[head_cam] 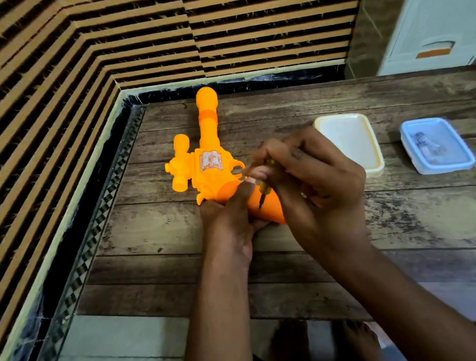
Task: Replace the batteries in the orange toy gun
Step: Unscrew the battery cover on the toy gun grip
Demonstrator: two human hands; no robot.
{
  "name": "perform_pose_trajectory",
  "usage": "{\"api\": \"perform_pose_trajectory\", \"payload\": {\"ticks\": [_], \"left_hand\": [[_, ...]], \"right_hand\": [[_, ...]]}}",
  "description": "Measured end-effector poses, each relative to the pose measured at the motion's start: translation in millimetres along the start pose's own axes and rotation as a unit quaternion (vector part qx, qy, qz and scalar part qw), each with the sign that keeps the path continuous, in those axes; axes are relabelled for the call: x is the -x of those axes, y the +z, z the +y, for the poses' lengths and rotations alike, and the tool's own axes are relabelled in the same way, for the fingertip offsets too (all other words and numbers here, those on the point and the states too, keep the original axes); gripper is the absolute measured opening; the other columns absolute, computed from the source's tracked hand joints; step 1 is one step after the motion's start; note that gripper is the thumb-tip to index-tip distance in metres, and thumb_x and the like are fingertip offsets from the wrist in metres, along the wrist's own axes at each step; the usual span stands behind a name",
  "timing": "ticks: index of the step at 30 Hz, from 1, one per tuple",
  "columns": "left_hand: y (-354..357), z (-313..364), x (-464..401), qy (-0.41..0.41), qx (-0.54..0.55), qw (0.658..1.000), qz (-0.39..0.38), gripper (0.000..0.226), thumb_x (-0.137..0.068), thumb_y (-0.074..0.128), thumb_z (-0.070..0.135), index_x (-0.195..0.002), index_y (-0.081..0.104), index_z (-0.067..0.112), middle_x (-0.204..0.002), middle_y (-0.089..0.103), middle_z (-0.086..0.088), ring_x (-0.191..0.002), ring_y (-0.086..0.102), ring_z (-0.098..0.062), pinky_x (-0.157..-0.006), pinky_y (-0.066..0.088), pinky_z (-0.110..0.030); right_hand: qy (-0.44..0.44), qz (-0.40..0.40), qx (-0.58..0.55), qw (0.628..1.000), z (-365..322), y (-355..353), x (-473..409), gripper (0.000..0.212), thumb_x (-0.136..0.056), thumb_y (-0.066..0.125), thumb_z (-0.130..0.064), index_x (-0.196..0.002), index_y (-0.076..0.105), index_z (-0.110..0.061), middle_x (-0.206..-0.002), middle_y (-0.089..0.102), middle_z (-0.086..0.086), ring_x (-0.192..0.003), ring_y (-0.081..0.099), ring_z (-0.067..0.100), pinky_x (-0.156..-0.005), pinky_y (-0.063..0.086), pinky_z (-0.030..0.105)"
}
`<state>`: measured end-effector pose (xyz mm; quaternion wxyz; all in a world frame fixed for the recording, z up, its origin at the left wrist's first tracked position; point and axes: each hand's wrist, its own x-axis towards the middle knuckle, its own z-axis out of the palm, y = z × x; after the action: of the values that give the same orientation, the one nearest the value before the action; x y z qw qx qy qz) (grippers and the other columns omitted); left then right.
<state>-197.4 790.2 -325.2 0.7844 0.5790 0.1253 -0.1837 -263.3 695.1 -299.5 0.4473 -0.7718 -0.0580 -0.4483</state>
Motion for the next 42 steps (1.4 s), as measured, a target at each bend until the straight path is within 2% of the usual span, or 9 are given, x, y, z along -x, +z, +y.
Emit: {"api": "perform_pose_trajectory", "payload": {"ticks": [4,10,15,21,26,29,33,39,42], "left_hand": [[-1.6,-0.1,-1.1,-0.005,0.012,1.0,0.013,0.017,-0.094,0.067,0.003,-0.107,0.065,0.013,-0.094,0.072,-0.01,-0.075,0.072,-0.021,-0.049,0.059,-0.038],[0.4,1.5,-0.3,-0.009,-0.001,1.0,0.008,0.022,-0.093,0.069,0.006,-0.115,0.068,0.011,-0.099,0.076,-0.012,-0.075,0.074,-0.021,-0.05,0.059,-0.037],[0.7,0.9,-0.8,-0.009,0.014,1.0,0.019,0.024,-0.093,0.07,0.006,-0.116,0.065,0.01,-0.113,0.073,-0.022,-0.084,0.073,-0.028,-0.052,0.061,-0.043],[1.1,1.0,0.6,-0.008,0.012,1.0,0.002,0.017,-0.092,0.07,0.006,-0.107,0.069,0.013,-0.097,0.076,-0.012,-0.076,0.074,-0.021,-0.052,0.06,-0.039],[1.1,0.3,-0.4,-0.014,0.018,0.999,0.026,0.029,-0.093,0.071,0.006,-0.12,0.062,0.011,-0.119,0.071,-0.023,-0.105,0.072,-0.039,-0.056,0.063,-0.047],[1.1,0.9,-0.4,-0.018,0.019,0.999,0.024,0.035,-0.093,0.071,0.005,-0.127,0.061,0.007,-0.119,0.071,-0.022,-0.098,0.074,-0.035,-0.053,0.061,-0.042],[0.5,0.9,0.2,-0.016,0.009,1.0,0.014,0.031,-0.093,0.071,0.01,-0.123,0.064,0.008,-0.115,0.074,-0.021,-0.093,0.075,-0.032,-0.054,0.06,-0.041],[0.7,1.0,-0.2,-0.024,0.019,0.999,0.024,0.033,-0.092,0.071,0.005,-0.123,0.062,0.009,-0.121,0.07,-0.023,-0.098,0.072,-0.035,-0.052,0.059,-0.042],[-0.2,0.5,-0.9,-0.024,0.018,0.999,0.022,0.036,-0.093,0.07,0.007,-0.128,0.062,0.008,-0.121,0.071,-0.021,-0.101,0.072,-0.036,-0.055,0.06,-0.044]], "right_hand": [[0.018,-0.02,0.002,1.0,-0.8,-3.4,-2.3,0.028,-0.094,0.064,0.015,-0.118,0.074,0.005,-0.108,0.077,0.011,-0.103,0.075,0.018,-0.088,0.06,0.031],[0.024,0.002,-0.014,1.0,-0.2,-1.6,-2.6,0.017,-0.094,0.077,-0.005,-0.109,0.077,0.002,-0.099,0.067,0.019,-0.091,0.072,0.027,-0.073,0.057,0.041],[0.039,-0.022,-0.021,0.999,2.8,-5.5,-4.3,0.025,-0.099,0.064,0.004,-0.122,0.073,0.002,-0.108,0.076,0.011,-0.103,0.075,0.018,-0.086,0.061,0.04],[0.041,-0.015,-0.029,0.999,0.2,-2.2,-3.2,0.015,-0.094,0.076,-0.005,-0.108,0.077,0.001,-0.097,0.067,0.017,-0.087,0.069,0.029,-0.071,0.054,0.043],[0.051,-0.025,-0.041,0.998,4.8,-6.7,-6.7,0.019,-0.098,0.065,0.003,-0.114,0.075,0.003,-0.107,0.076,0.009,-0.103,0.074,0.022,-0.085,0.059,0.046],[0.073,-0.051,-0.081,0.993,2.2,-7.3,-5.4,0.022,-0.101,0.062,0.003,-0.12,0.073,0.002,-0.113,0.074,0.011,-0.108,0.074,0.023,-0.087,0.061,0.046],[0.063,-0.023,-0.079,0.995,0.1,-3.3,-4.8,0.023,-0.095,0.073,-0.003,-0.118,0.073,-0.005,-0.106,0.063,0.019,-0.097,0.07,0.03,-0.071,0.059,0.047],[0.074,-0.052,-0.087,0.992,4.2,-7.6,-6.7,0.022,-0.1,0.062,0.004,-0.118,0.073,0.004,-0.105,0.072,0.012,-0.101,0.073,0.025,-0.086,0.059,0.049],[0.086,-0.046,-0.09,0.991,-0.3,-8.1,-6.9,0.014,-0.099,0.068,-0.001,-0.11,0.075,-0.002,-0.1,0.066,0.017,-0.098,0.068,0.024,-0.083,0.056,0.031]]}}
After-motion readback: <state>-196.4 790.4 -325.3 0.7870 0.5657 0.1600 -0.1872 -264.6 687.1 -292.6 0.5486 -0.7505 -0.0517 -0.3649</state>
